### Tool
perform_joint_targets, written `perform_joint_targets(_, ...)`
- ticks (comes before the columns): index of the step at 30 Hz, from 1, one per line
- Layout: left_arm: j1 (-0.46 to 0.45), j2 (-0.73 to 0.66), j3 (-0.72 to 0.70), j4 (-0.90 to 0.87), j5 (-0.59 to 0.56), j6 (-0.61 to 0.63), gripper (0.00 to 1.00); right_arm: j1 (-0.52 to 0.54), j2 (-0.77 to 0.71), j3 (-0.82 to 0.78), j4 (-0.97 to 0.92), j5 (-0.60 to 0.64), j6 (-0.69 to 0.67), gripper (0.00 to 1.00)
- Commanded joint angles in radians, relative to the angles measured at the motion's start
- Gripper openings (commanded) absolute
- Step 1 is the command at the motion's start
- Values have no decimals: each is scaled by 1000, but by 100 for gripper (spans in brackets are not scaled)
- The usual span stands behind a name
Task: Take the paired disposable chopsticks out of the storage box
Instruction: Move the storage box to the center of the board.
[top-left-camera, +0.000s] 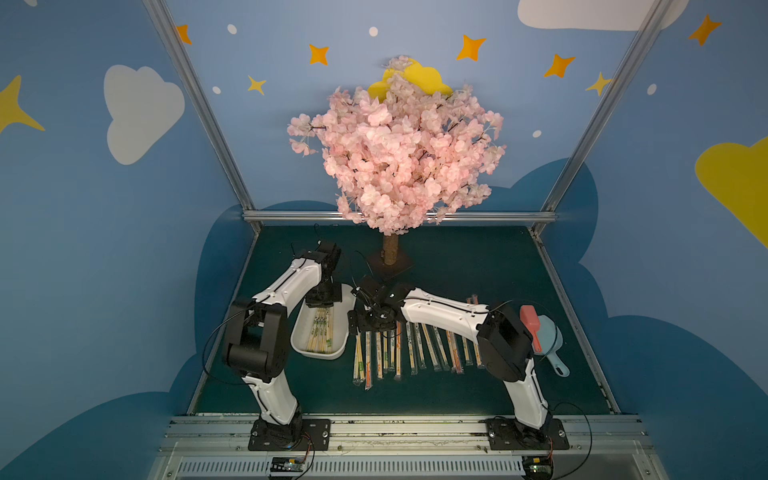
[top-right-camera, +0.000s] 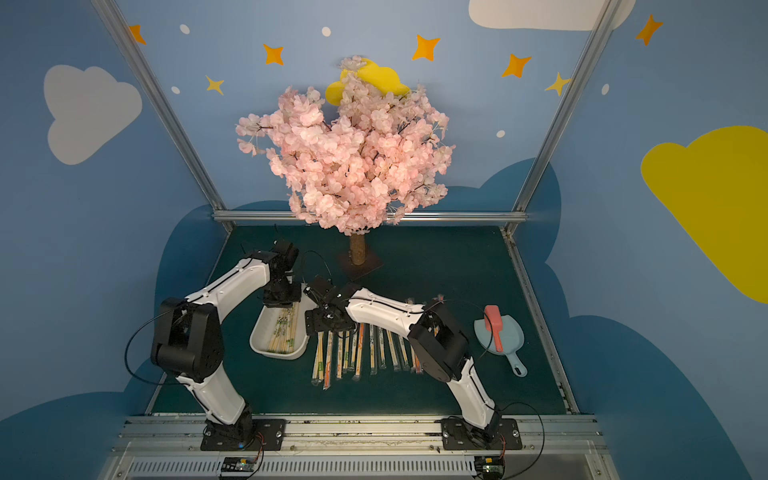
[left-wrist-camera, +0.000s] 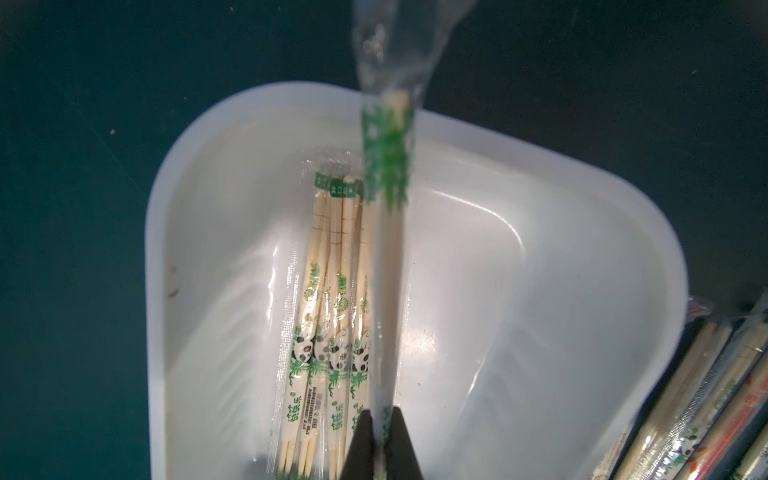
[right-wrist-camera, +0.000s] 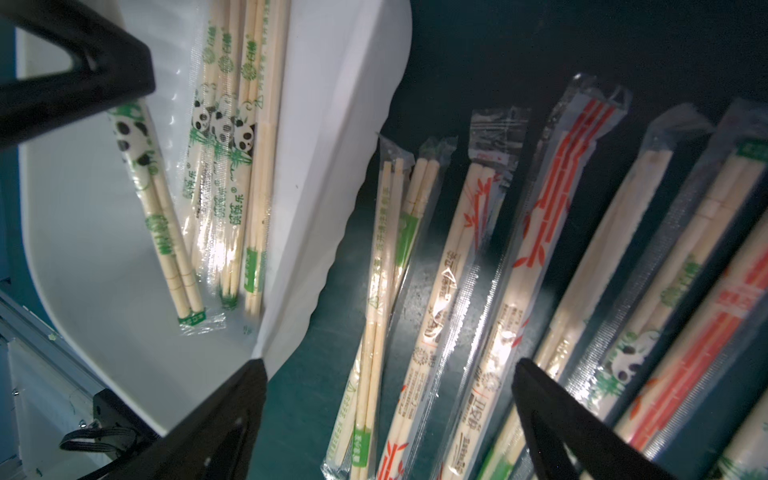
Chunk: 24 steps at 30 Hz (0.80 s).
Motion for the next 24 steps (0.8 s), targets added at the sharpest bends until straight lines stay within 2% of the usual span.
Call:
perform_joint_targets(1, 13, -38, 22, -35, 28, 19, 3, -2, 47, 61, -56, 2, -17, 95)
perform_joint_targets(11, 25, -109, 44, -66, 103, 60, 3, -3, 120, 202, -107, -12, -41, 95)
perform_joint_targets(14, 25, -147, 34, -63, 160, 85, 3, -7, 68, 161, -101, -6, -39, 95)
perform_joint_targets(18, 24, -216, -2, -32, 307, 126, 3, -20, -58, 44, -37, -6, -23, 96)
perform_joint_targets(24, 21, -317, -101, 46, 507, 106, 3, -35, -216, -116, 23, 21, 13, 96)
